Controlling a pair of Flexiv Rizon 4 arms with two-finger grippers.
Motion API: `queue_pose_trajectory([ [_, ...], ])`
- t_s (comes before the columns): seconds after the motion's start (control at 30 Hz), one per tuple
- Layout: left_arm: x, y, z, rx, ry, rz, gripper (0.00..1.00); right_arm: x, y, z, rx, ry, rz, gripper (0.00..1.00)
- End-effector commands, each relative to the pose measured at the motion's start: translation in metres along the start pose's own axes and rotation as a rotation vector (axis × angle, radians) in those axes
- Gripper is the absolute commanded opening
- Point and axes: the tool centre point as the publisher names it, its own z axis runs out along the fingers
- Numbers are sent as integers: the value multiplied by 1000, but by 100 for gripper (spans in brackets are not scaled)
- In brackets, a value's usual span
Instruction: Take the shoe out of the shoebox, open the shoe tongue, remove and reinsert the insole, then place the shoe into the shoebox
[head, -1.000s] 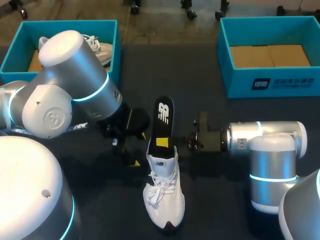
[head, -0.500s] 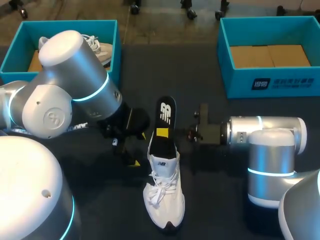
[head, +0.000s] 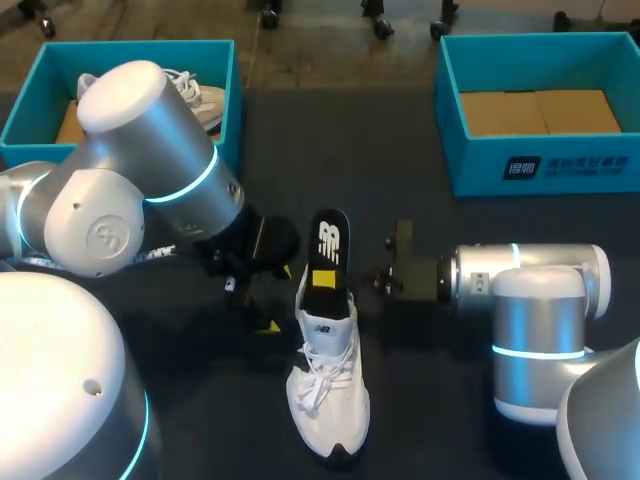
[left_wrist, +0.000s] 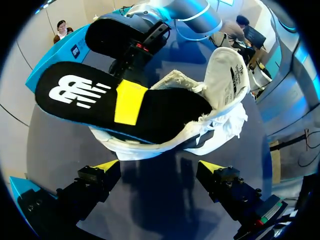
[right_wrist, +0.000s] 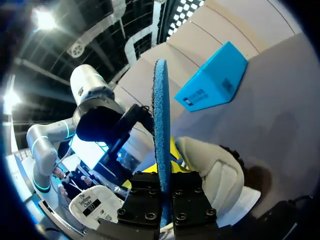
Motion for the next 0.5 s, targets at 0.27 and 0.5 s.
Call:
queue_pose_trajectory([
  [0.27,0,1,1,2,0,1,100,8,-22,1,-16,-41,25,5],
  [0.5,0,1,1,2,0,1,100,20,-8,4,4,-45,-26,31],
])
